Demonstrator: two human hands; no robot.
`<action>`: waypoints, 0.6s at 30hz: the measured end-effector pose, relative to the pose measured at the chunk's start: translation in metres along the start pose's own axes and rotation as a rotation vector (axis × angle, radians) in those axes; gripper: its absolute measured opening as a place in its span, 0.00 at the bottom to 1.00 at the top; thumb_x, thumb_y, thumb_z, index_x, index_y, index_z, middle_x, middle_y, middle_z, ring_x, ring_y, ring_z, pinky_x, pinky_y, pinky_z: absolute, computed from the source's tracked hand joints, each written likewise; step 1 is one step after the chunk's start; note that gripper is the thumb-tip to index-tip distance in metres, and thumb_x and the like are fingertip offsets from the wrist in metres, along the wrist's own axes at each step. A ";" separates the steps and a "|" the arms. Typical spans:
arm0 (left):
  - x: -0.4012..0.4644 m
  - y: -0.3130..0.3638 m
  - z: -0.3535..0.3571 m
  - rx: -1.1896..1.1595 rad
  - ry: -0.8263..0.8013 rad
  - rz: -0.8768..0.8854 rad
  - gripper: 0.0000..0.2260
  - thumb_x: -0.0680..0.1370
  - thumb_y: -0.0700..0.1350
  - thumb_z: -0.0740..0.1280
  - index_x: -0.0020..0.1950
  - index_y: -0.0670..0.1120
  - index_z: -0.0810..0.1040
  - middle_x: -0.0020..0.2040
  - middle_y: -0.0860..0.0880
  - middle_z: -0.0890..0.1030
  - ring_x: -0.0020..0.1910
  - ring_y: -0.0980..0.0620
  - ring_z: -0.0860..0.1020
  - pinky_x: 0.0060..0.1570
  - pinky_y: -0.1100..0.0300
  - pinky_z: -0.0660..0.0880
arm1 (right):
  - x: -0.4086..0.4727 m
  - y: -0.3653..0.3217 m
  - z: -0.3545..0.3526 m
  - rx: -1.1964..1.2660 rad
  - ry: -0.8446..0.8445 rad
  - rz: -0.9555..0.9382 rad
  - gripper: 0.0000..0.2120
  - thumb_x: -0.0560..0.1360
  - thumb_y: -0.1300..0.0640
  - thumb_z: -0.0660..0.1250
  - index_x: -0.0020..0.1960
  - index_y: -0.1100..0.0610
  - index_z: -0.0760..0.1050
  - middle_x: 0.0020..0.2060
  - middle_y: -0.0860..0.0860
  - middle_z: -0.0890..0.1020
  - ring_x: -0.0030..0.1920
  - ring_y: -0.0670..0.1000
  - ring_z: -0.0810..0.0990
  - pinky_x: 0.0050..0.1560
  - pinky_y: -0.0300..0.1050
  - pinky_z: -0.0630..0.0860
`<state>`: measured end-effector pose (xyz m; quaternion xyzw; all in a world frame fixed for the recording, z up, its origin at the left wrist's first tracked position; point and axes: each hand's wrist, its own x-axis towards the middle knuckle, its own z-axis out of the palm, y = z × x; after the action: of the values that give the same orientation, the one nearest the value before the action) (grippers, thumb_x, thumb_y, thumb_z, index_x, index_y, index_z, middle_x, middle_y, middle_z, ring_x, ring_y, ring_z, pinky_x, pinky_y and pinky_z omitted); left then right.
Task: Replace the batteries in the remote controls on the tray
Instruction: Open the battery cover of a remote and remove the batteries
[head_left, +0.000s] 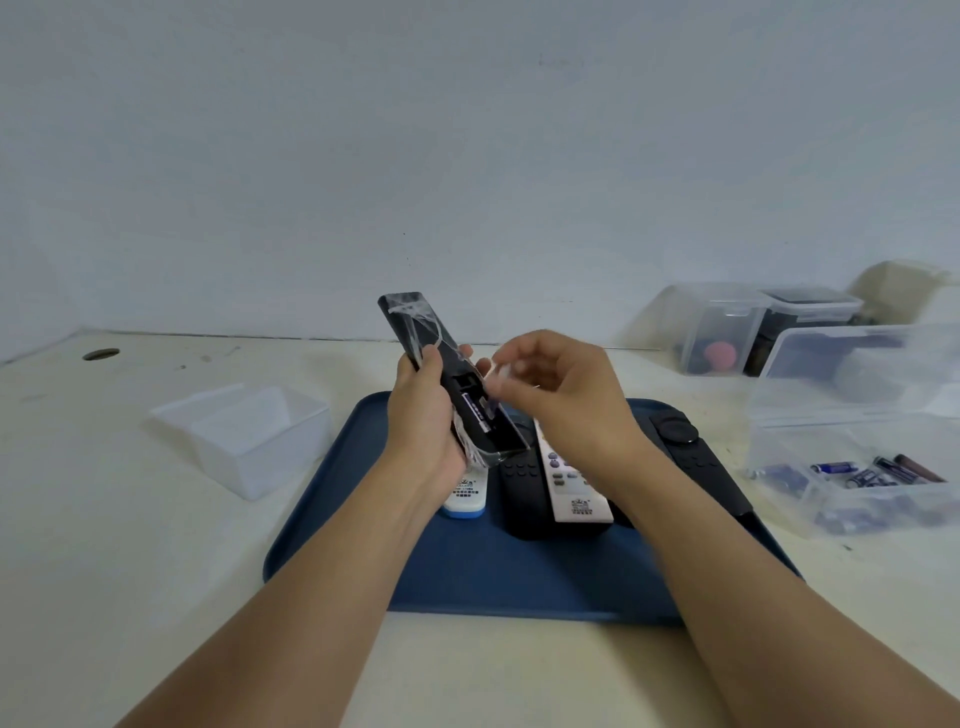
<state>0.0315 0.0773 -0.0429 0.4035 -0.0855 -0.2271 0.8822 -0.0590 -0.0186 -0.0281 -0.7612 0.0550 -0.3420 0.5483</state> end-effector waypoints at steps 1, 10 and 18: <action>0.000 0.002 -0.001 -0.027 -0.009 -0.004 0.11 0.87 0.47 0.56 0.63 0.45 0.75 0.60 0.42 0.83 0.55 0.42 0.83 0.54 0.43 0.82 | 0.002 -0.002 -0.003 0.254 0.037 0.123 0.09 0.75 0.66 0.72 0.54 0.60 0.80 0.40 0.57 0.83 0.39 0.47 0.83 0.42 0.39 0.79; 0.001 0.005 0.000 -0.138 -0.128 -0.030 0.15 0.87 0.49 0.54 0.70 0.46 0.72 0.64 0.49 0.83 0.57 0.48 0.78 0.58 0.49 0.78 | 0.008 0.001 -0.016 0.139 -0.077 0.711 0.19 0.78 0.43 0.63 0.45 0.58 0.80 0.27 0.49 0.69 0.23 0.45 0.59 0.21 0.37 0.57; 0.009 0.016 -0.004 -0.282 -0.056 -0.051 0.16 0.82 0.38 0.65 0.70 0.42 0.73 0.62 0.43 0.83 0.60 0.42 0.82 0.62 0.42 0.78 | 0.009 -0.002 -0.013 0.358 -0.002 0.590 0.16 0.79 0.45 0.67 0.50 0.59 0.80 0.39 0.56 0.85 0.22 0.45 0.56 0.18 0.36 0.54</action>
<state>0.0459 0.0853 -0.0333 0.2711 -0.0668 -0.2705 0.9213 -0.0598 -0.0323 -0.0203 -0.6046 0.2111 -0.1721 0.7485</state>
